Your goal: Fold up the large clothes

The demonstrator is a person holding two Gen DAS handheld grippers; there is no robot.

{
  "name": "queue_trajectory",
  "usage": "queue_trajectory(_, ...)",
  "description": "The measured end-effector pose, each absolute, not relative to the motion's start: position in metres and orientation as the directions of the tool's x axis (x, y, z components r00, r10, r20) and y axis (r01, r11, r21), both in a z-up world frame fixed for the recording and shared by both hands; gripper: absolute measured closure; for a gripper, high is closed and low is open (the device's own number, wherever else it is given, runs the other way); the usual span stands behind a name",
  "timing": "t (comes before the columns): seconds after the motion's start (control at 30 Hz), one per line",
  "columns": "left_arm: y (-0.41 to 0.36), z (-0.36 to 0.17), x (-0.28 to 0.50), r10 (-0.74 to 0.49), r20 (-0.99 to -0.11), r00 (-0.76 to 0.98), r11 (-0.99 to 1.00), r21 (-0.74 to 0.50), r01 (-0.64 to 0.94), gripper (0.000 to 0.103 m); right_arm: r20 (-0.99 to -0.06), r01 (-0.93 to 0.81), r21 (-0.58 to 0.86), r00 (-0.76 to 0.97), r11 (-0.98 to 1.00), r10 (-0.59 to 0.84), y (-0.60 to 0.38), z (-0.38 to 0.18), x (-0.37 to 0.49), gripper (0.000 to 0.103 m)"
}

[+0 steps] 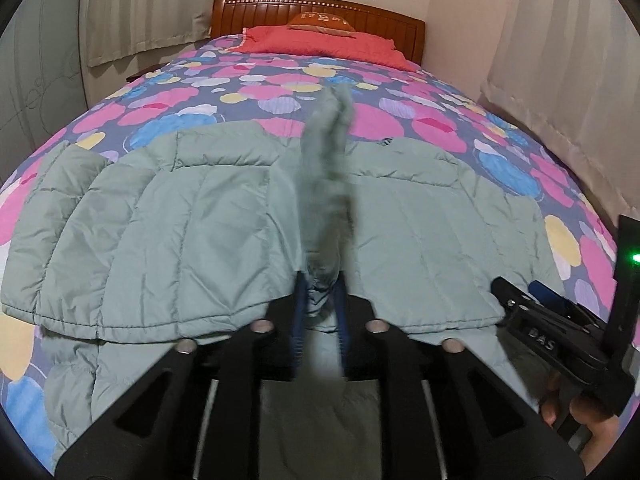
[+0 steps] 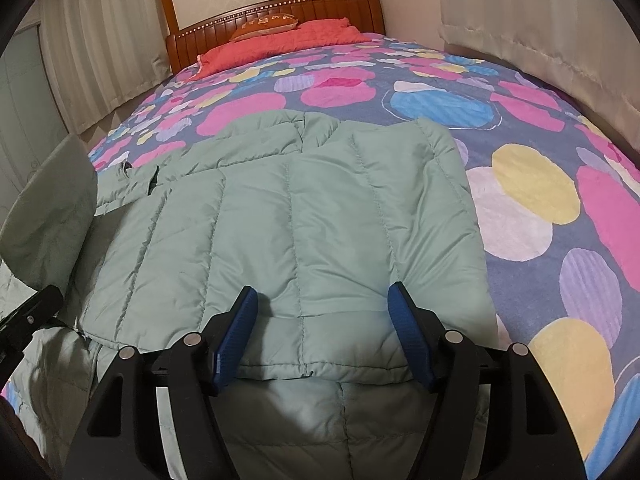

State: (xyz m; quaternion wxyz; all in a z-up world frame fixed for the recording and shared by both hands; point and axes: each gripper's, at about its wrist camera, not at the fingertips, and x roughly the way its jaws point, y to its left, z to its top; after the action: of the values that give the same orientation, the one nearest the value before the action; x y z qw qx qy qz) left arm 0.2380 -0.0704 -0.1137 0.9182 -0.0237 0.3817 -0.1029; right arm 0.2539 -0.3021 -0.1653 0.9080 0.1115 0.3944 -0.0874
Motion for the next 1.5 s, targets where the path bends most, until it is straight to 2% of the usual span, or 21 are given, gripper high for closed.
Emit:
queue_trajectory(0.03, -0.07, -0.112, 0.236, -0.204, -0.693, 0.692, 0.978, -0.118, 0.17, 0.069, -0.736, 0.247, 0.132, 0.673, 0.96, -0.072, -0.302, -0.165, 0.253, 0.036)
queue_trajectory(0.1, -0.069, -0.107, 0.233, -0.21, -0.688, 0.694, 0.977, -0.125, 0.172, 0.055, -0.74, 0.248, 0.128, 0.669, 0.96, -0.074, -0.302, -0.164, 0.254, 0.036)
queue_trajectory(0.33, -0.04, -0.087, 0.215, -0.198, -0.661, 0.724, 0.98, -0.125, 0.154, 0.048, -0.72, 0.248, 0.185, 0.693, 0.951, -0.041, -0.294, -0.142, 0.244, 0.036)
queue_trajectory(0.53, 0.013, -0.072, 0.206, -0.108, -0.628, 0.771, 0.993, -0.102, 0.056, 0.046, -0.704, 0.151, 0.27, 0.705, 0.951, 0.088, -0.254, -0.123, 0.267, 0.036)
queue_trajectory(0.7, 0.054, -0.071, 0.205, -0.024, -0.62, 0.785, 0.997, -0.073, -0.027, 0.045, -0.736, 0.076, 0.291, 0.654, 0.954, 0.173, -0.211, -0.134, 0.301, 0.036)
queue_trajectory(0.73, 0.063, -0.072, 0.205, -0.012, -0.624, 0.781, 0.996, -0.076, -0.045, 0.045, -0.747, 0.066, 0.297, 0.638, 0.952, 0.189, -0.205, -0.138, 0.307, 0.038)
queue_trajectory(0.77, 0.07, -0.073, 0.206, -0.001, -0.628, 0.778, 0.995, -0.078, -0.062, 0.045, -0.761, 0.051, 0.306, 0.613, 0.95, 0.212, -0.199, -0.144, 0.312, 0.063)
queue_trajectory(0.8, 0.075, -0.074, 0.206, 0.006, -0.63, 0.776, 0.994, -0.079, -0.072, 0.044, -0.769, 0.037, 0.316, 0.596, 0.948, 0.233, -0.195, -0.147, 0.315, 0.079)
queue_trajectory(0.87, 0.089, -0.075, 0.208, 0.021, -0.634, 0.773, 0.991, -0.087, -0.098, 0.04, -0.76, 0.015, 0.319, 0.602, 0.948, 0.246, -0.189, -0.144, 0.311, 0.088)
queue_trajectory(1.13, 0.111, -0.076, 0.215, 0.021, -0.635, 0.772, 0.984, -0.124, -0.128, 0.036, -0.699, 0.091, 0.209, 0.71, 0.974, 0.084, -0.242, -0.104, 0.284, 0.091)
queue_trajectory(1.27, 0.105, -0.081, 0.225, -0.004, -0.652, 0.759, 0.986, -0.131, -0.107, 0.036, -0.73, 0.178, 0.156, 0.683, 0.972, -0.008, -0.284, -0.113, 0.279, 0.091)
queue_trajectory(1.43, 0.087, -0.09, 0.24, -0.021, -0.678, 0.735, 0.993, -0.1, -0.063, 0.036, -0.762, 0.219, 0.128, 0.646, 0.967, -0.046, -0.307, -0.132, 0.277, 0.091)
queue_trajectory(1.5, 0.084, -0.092, 0.245, -0.028, -0.686, 0.727, 0.994, -0.097, -0.054, 0.036, -0.779, 0.224, 0.131, 0.626, 0.966, -0.04, -0.311, -0.138, 0.278, 0.087)
